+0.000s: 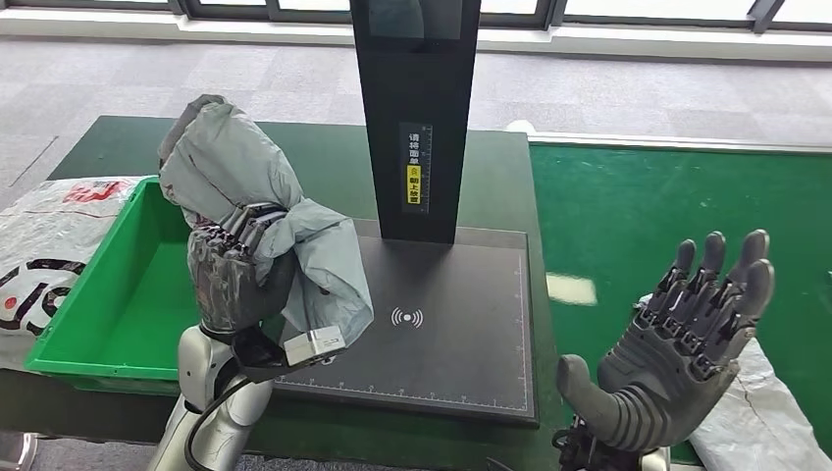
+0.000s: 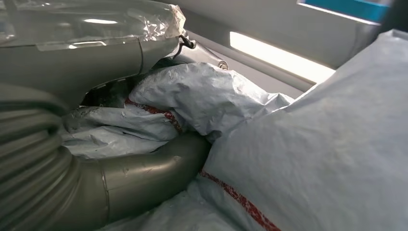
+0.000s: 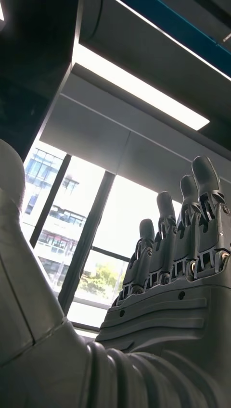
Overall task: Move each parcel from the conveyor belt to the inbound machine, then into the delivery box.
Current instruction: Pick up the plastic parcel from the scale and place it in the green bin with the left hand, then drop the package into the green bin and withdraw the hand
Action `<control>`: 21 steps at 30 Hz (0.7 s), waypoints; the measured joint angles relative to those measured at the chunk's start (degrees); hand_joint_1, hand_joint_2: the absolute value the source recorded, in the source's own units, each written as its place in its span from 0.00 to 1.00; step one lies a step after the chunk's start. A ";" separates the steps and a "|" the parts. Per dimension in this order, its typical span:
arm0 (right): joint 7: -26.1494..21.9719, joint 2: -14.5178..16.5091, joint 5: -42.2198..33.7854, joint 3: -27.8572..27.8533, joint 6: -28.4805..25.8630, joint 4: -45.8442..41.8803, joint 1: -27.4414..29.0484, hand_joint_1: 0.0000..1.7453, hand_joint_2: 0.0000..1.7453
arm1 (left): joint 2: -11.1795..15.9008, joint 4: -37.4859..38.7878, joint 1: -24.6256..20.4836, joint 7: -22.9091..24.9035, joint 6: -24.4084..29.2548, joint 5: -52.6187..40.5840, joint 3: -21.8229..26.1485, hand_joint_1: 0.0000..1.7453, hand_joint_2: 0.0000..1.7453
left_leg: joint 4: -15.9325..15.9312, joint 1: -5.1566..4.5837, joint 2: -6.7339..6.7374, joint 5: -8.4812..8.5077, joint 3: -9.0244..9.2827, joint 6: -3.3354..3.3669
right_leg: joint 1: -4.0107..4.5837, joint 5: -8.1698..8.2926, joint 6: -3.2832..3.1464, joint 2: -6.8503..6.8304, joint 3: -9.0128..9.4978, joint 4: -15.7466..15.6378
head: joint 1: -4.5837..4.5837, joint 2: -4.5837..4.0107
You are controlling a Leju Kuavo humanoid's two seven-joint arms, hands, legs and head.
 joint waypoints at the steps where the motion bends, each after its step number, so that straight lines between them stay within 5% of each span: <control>1: 0.00 -0.07 -0.40 0.04 0.01 0.10 -0.12 0.00 1.00 | 0.42 0.89 -1.06 0.29 -0.04 0.76 1.42 1.00 1.00 | 0.00 0.00 -0.01 0.01 0.01 0.00 | 0.00 0.00 0.00 -0.01 0.00 0.00 | 0.00 0.00; 11: -0.02 -0.75 -1.00 1.02 0.02 1.02 -0.70 0.00 1.00 | 11.29 31.84 -20.58 9.20 -9.71 1.93 11.78 1.00 1.00 | 0.00 0.05 0.04 0.25 0.43 -0.25 | 0.04 0.13 -0.16 0.10 -0.19 0.21 | 0.00 0.00; 21: -0.05 -0.97 -0.92 1.28 0.02 1.55 -0.70 0.00 1.00 | 15.55 51.80 -30.88 13.03 -14.49 1.48 14.45 1.00 1.00 | 0.01 0.04 0.02 0.24 0.26 -0.25 | 0.03 0.13 -0.17 0.08 -0.33 0.21 | 0.00 0.00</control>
